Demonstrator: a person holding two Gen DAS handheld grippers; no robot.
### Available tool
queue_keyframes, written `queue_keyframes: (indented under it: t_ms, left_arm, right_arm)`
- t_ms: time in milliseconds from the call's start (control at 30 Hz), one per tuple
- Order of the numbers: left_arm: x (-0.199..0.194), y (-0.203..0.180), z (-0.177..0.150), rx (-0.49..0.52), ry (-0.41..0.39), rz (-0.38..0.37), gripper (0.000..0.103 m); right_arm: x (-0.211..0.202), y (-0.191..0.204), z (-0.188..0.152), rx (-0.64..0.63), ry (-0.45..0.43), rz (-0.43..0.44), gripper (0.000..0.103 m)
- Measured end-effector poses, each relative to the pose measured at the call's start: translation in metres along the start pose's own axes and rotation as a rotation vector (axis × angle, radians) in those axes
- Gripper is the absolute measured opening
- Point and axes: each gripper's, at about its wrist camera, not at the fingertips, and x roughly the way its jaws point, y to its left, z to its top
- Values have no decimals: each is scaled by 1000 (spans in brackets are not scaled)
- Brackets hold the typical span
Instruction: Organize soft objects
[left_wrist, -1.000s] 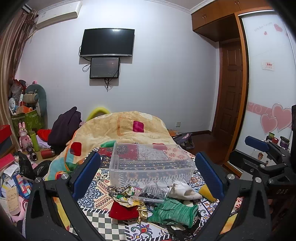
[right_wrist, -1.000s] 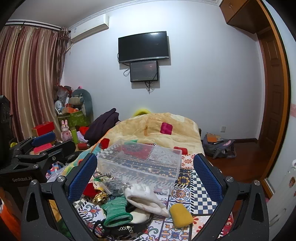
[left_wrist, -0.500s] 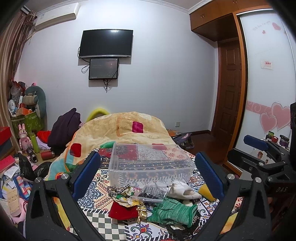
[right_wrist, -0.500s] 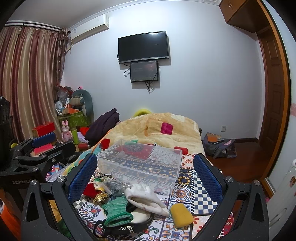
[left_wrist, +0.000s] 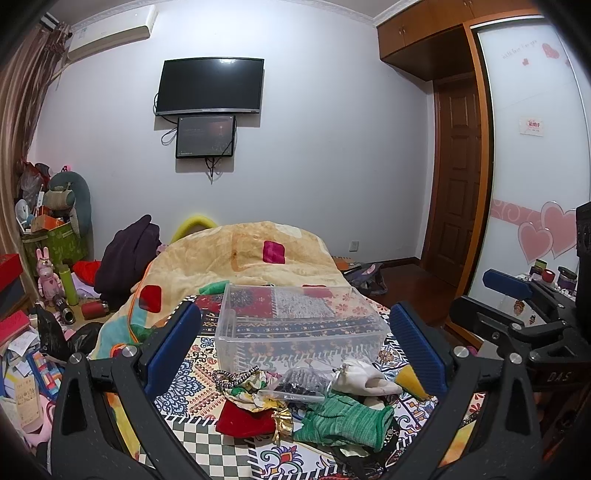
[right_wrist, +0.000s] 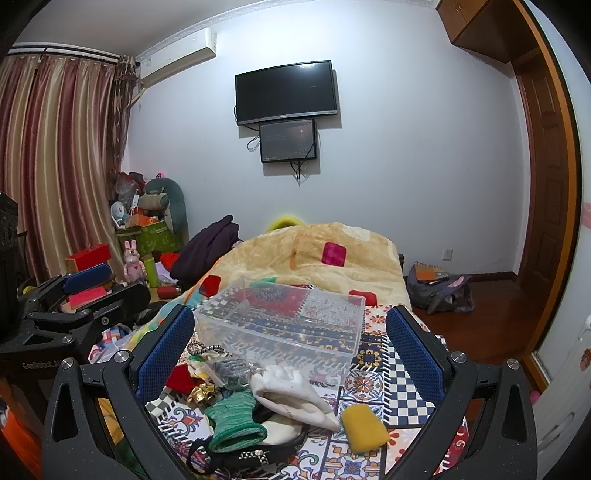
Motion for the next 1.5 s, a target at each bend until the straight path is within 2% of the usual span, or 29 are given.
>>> queue_keyframes:
  t_ms: [167, 333, 600, 633, 700, 767, 900, 1167, 1300, 1400, 1433, 1500]
  left_arm:
    - [7, 0, -2, 2, 20, -1, 103]
    - [25, 7, -10, -4, 93, -17, 103]
    - [64, 32, -31, -57, 205, -3, 102]
    - [69, 35, -34, -60, 216, 10, 100]
    - [82, 42, -40, -64, 251, 31, 87]
    - [93, 49, -45, -75, 283, 40, 82]
    - [113, 59, -57, -89, 337, 58, 70]
    - [143, 72, -83, -124, 455, 33, 51]
    - [150, 74, -89, -120, 485, 28, 41]
    - [149, 69, -90, -99, 487, 26, 40]
    - [150, 68, -91, -94, 493, 30, 38]
    - [154, 67, -93, -88, 516, 33, 28]
  right_arm:
    - [1, -2, 0, 10, 8, 3, 103]
    - [10, -12, -3, 21, 41, 3, 103]
    - [42, -37, -25, 51, 171, -30, 103]
    - [45, -40, -27, 55, 184, -33, 102]
    - [53, -46, -33, 60, 218, -41, 97]
    - [60, -51, -39, 64, 254, -54, 89]
    - [72, -62, -51, 90, 325, -60, 81]
    - [96, -74, -73, 123, 488, -51, 60]
    - [99, -76, -83, 147, 543, -30, 50]
    - [99, -81, -89, 179, 571, -12, 45]
    - [101, -81, -91, 182, 579, -8, 41]
    - [102, -81, -94, 179, 600, -9, 34]
